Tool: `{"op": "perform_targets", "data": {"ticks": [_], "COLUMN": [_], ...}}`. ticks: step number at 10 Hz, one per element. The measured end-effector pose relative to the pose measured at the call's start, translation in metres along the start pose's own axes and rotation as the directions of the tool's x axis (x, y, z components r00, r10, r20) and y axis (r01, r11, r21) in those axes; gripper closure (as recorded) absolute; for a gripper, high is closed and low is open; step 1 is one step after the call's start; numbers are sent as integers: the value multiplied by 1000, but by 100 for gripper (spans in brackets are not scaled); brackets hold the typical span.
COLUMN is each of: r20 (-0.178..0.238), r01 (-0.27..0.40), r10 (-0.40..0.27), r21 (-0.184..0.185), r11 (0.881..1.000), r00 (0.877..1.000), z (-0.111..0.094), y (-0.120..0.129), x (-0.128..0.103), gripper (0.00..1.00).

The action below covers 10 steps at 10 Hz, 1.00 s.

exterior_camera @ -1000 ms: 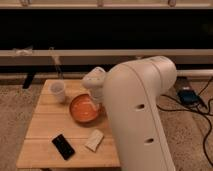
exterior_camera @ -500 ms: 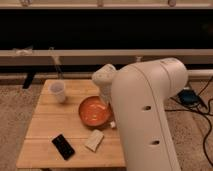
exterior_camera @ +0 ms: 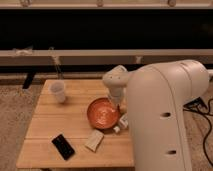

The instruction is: Drag the ceramic bowl in a circle

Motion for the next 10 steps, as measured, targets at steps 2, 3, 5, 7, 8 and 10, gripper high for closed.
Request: {"op": "perform_targets", "data": {"ticks": [2,3,5,7,8,10], "r20": [13,20,47,78,89,115], "r01": [77,101,161,185,190,204], "r10": [-77,-100,-159,-181,-185,-196], "r21": [-12,-18,-33,-52,-51,-61], "r11": [997,995,986,981,980,977], "r00": [997,995,986,980,979,974], "z": [-12,-18,-33,-45,-51,-61], "y": [38,49,80,98,98,105], "x": [17,21,12,-11,-22,-42], "gripper": [100,100,100,100,100,100]}}
